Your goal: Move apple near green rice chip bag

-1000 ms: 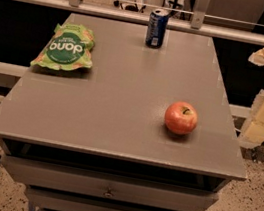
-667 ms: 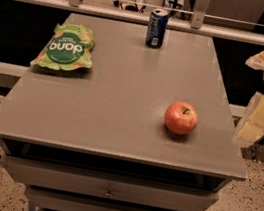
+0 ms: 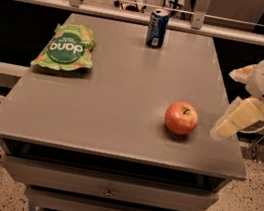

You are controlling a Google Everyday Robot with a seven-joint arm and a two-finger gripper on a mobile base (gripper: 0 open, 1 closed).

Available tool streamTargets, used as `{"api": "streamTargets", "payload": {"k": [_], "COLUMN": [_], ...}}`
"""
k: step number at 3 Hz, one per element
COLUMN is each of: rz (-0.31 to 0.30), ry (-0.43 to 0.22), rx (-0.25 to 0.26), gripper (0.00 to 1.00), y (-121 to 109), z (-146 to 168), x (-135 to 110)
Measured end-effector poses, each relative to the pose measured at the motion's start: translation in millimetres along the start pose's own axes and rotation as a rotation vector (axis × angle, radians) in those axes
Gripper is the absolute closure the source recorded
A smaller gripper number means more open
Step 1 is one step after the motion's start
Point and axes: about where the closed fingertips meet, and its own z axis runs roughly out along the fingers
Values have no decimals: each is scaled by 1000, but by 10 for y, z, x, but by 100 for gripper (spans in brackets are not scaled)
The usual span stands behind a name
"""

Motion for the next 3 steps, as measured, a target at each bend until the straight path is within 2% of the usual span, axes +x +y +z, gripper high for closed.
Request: {"api": "streamTargets", "payload": {"k": [1,3], "rz": [49,69], "ry": [-122,-225], "rx": [-54,-85], "gripper": [0,0], "y": [36,139], "z": [327,775], "x": [-75,-114]}}
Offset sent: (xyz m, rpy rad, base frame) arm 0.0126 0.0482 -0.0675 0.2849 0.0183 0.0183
